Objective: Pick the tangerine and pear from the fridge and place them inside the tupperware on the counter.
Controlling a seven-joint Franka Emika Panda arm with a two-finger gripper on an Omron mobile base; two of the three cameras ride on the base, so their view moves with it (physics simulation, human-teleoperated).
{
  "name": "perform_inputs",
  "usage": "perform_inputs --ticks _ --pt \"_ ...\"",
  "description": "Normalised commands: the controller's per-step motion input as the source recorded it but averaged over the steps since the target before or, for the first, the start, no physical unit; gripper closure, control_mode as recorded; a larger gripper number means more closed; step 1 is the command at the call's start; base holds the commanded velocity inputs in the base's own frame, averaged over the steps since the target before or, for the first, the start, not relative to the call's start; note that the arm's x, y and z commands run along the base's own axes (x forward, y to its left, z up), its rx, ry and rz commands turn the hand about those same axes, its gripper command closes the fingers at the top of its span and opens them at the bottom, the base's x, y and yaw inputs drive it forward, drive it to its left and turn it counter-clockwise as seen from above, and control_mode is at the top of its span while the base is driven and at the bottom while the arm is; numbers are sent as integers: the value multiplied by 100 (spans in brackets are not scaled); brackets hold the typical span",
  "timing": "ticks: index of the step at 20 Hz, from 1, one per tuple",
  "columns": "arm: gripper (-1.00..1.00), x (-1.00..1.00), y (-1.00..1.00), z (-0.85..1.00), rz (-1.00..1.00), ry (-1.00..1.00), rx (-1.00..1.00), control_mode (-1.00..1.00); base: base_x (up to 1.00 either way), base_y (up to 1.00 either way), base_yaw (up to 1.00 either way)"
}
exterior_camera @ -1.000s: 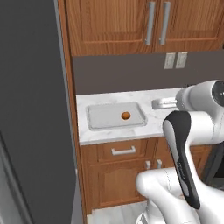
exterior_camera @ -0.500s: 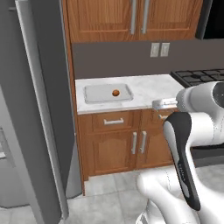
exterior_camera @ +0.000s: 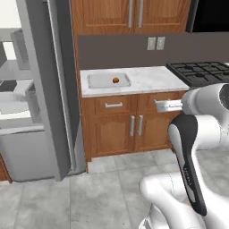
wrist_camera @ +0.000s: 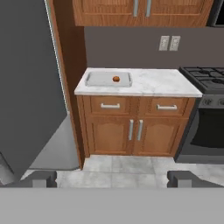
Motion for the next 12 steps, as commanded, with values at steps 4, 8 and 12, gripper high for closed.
perform_inputs --ticks 4,8,12 --pt "-100 0 0 0 0 0 0 100 -34 76 1" --pt "-100 0 0 0 0 0 0 100 -10 92 0" --pt "-100 0 0 0 0 0 0 100 0 100 0"
